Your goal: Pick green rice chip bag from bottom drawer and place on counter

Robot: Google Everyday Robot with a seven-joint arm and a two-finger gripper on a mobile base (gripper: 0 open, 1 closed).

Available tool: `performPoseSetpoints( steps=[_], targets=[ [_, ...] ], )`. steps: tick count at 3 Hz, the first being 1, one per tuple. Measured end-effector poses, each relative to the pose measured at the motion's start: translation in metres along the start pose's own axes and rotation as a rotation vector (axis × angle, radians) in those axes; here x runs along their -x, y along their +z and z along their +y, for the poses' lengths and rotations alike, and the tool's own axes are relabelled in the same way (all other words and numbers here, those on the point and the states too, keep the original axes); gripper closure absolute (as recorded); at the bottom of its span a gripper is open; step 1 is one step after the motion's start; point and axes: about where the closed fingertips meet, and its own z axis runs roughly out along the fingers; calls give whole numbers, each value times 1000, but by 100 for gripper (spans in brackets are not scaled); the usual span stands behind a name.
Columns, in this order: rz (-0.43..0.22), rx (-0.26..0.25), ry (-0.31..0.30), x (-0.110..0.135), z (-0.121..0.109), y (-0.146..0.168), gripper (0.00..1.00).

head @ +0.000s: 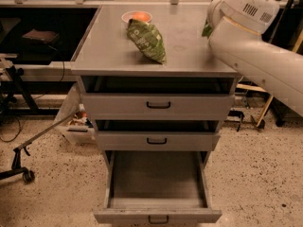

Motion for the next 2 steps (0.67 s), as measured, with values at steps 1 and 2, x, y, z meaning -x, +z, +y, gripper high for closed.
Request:
performPoseSetpoints(
  steps=[1, 2],
  targets=[
    [80, 143, -20, -44, 46, 21, 100],
    [115, 186, -1, -53, 57, 19, 82]
  ],
)
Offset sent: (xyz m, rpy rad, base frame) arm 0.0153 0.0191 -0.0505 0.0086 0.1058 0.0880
